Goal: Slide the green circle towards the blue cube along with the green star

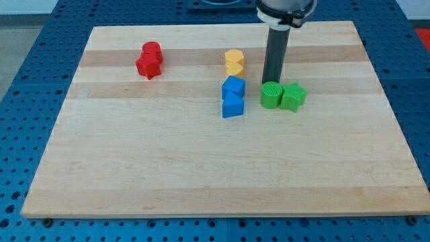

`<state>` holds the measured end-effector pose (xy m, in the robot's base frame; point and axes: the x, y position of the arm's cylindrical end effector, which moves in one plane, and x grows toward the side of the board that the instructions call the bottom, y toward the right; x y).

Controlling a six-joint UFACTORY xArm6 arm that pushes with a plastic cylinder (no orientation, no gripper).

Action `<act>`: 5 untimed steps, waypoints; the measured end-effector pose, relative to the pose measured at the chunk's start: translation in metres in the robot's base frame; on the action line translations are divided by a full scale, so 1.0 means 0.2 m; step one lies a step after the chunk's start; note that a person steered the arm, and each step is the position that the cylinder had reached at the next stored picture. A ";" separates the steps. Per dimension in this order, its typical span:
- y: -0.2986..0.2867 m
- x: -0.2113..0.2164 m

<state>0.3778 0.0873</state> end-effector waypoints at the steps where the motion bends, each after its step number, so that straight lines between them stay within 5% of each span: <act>1: 0.00 0.03; 5: 0.07 0.31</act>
<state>0.4405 0.1009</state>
